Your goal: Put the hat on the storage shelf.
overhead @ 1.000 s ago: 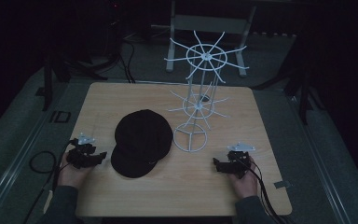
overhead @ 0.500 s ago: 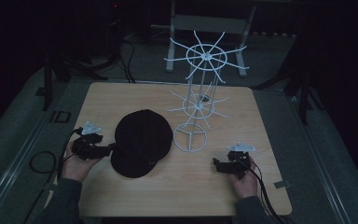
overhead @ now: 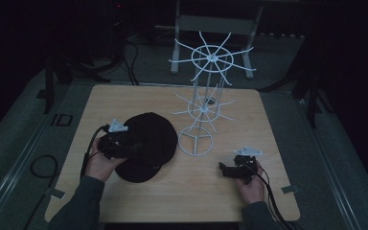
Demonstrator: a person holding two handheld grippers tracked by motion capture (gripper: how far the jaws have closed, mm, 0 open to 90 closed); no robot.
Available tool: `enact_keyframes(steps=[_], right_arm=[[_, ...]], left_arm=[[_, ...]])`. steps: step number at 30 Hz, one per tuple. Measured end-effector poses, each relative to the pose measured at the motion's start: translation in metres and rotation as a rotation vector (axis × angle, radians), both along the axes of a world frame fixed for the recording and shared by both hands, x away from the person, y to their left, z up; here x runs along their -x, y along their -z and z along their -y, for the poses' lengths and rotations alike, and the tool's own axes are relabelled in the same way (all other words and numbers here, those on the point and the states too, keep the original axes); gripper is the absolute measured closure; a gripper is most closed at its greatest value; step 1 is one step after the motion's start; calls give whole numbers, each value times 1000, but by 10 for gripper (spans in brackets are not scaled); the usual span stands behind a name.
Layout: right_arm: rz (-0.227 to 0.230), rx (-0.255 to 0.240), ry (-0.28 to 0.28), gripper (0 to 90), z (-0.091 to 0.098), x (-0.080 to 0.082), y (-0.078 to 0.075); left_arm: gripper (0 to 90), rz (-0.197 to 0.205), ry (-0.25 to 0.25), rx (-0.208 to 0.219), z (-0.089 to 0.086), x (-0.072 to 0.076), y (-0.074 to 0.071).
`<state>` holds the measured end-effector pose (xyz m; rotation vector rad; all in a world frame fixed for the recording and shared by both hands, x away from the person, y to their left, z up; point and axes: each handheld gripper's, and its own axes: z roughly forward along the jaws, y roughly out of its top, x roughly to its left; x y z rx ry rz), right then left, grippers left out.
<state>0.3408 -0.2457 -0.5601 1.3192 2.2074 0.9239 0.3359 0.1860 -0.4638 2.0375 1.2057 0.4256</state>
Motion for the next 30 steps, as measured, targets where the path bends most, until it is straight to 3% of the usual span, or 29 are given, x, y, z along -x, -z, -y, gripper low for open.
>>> enact_keyframes(steps=[15,23,30], right_arm=[[-1,-1,0,114,0,0,0],[2,1,-1,114,0,0,0],[2,1,-2,114,0,0,0]], left_arm=[[262,-37,13,2,36,-18,8],[147,-48,-14,-48,53,-24,12],[37,-99,-46,-80,65,-36,23]])
